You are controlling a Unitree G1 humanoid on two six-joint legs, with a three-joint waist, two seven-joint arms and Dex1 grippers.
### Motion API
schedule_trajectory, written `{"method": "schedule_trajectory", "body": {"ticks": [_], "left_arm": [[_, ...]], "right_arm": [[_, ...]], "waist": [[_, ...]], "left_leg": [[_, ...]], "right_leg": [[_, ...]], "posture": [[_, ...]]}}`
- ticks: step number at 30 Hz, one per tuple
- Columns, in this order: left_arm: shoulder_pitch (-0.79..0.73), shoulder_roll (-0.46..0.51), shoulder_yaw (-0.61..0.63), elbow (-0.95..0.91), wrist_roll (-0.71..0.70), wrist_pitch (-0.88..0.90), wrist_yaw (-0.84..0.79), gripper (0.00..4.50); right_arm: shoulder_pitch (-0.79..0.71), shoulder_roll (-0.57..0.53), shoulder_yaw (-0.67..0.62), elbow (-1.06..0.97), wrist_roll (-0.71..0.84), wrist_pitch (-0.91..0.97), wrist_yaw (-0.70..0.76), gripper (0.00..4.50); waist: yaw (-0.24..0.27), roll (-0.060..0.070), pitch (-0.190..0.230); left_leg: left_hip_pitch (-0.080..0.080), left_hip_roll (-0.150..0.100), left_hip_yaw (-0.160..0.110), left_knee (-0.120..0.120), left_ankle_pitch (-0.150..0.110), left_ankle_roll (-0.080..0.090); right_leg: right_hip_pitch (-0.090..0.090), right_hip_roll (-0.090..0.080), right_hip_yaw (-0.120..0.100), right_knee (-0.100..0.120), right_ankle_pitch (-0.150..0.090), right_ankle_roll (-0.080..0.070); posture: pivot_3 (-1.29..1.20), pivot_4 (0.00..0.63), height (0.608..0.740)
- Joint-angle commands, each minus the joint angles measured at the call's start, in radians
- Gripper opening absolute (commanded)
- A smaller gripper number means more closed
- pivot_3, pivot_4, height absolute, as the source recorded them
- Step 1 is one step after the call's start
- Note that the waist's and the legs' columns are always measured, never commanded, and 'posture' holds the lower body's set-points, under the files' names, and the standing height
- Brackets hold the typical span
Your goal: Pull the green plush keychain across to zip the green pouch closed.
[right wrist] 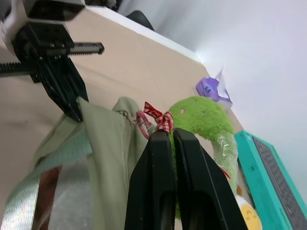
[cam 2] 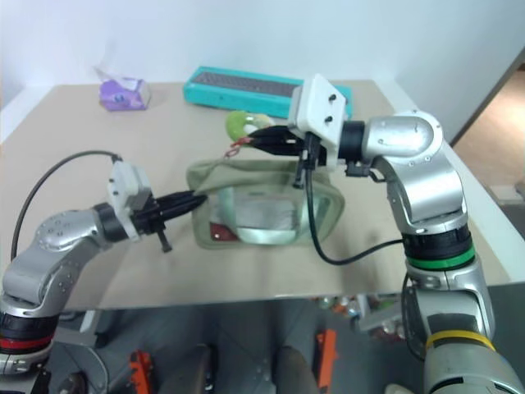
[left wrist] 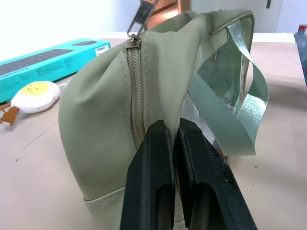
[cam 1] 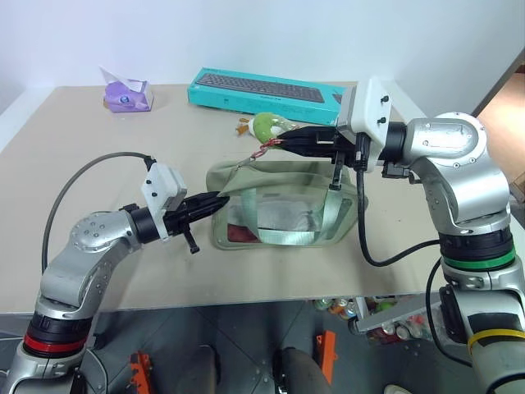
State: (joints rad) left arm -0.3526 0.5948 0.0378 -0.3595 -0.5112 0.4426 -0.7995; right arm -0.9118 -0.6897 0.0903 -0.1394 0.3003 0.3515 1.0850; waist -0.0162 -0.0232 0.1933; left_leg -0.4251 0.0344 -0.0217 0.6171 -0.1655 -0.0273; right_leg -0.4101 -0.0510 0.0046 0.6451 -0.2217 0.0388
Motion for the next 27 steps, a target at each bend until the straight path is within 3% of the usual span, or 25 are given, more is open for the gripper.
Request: {"method": "schedule_trajectory", "body": {"ticks": [1, 14, 27], "left_arm": [[-0.020, -0.012, 0.027, 0.009, -0.013, 0.009, 0.023, 0.00], [-0.038, -0.023, 0.024, 0.032, -0.006, 0.026, 0.063, 0.00], [-0.024, -0.012, -0.014, 0.037, 0.023, 0.028, 0.043, 0.00]], "right_arm": [[-0.005, -0.030, -0.059, -0.024, 0.010, -0.011, -0.015, 0.07], [0.002, -0.052, -0.072, -0.024, 0.015, -0.004, -0.032, 0.07], [-0.088, -0.082, -0.102, 0.013, 0.024, 0.002, -0.050, 0.07]], "waist": [[0.000, 0.000, 0.000], [-0.001, 0.000, 0.000], [0.000, 0.000, 0.000]], "left_leg": [[0.000, 0.000, 0.000, 0.000, 0.000, 0.000], [0.000, 0.000, 0.000, 0.000, 0.000, 0.000], [0.000, 0.000, 0.000, 0.000, 0.000, 0.000]], "right_leg": [[0.000, 0.000, 0.000, 0.000, 0.000, 0.000], [0.000, 0.000, 0.000, 0.000, 0.000, 0.000], [0.000, 0.000, 0.000, 0.000, 0.000, 0.000]], "posture": [[0.00, 0.150, 0.740], [0.00, 0.150, 0.740], [0.00, 0.150, 0.740]]}}
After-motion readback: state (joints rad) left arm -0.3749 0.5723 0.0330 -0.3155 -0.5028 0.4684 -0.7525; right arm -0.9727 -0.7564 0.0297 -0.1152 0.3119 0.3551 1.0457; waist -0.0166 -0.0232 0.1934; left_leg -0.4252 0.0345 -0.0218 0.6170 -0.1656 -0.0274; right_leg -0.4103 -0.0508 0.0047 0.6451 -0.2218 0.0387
